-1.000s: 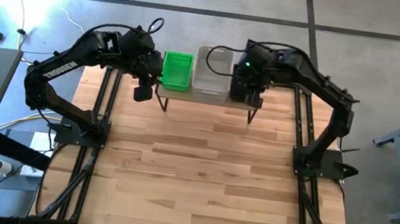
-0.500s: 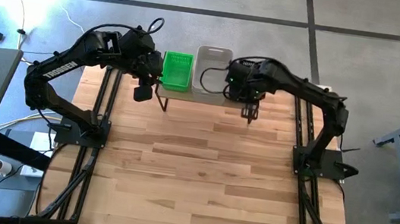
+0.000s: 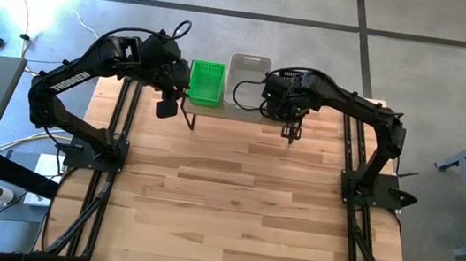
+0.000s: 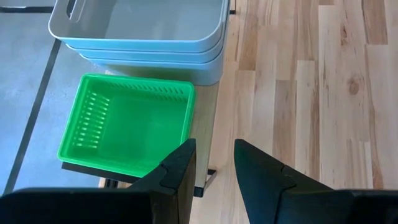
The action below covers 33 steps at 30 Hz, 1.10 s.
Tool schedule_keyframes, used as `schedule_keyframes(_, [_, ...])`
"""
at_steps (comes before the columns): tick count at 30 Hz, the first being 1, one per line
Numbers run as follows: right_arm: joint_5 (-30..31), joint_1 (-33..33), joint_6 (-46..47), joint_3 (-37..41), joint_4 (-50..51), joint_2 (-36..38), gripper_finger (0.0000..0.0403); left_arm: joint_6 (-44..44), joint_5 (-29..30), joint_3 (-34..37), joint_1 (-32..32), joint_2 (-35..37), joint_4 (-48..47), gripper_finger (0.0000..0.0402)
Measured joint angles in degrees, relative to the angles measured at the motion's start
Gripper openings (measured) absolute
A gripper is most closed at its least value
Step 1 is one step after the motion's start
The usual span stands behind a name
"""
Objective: Stack baskets on shelf by color
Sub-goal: Stack the black bin on the black bin on the shelf
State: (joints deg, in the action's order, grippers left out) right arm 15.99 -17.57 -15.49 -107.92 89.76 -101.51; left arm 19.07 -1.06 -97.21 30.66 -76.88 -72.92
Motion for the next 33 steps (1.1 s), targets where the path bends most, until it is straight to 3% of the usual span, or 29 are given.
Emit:
schedule_keyframes(9, [-3.0, 0.1, -1.2, 0.0, -1.9, 0.0, 0.0, 0.2, 0.0, 0.0, 0.0, -0.4, 0.3, 0.0102])
schedule_keyframes(26, [-2.5, -0.2, -2.6, 0.0, -2.6, 0.0, 0.0002, 1.1, 0.4, 0.0, 0.1, -1.4, 0.3, 0.0102])
schedule_keyframes(33, [-2.5, -0.4, -1.3, 0.0, -2.7, 0.0, 0.0049, 1.1, 0.4, 0.0, 0.1, -1.4, 0.3, 0.0102])
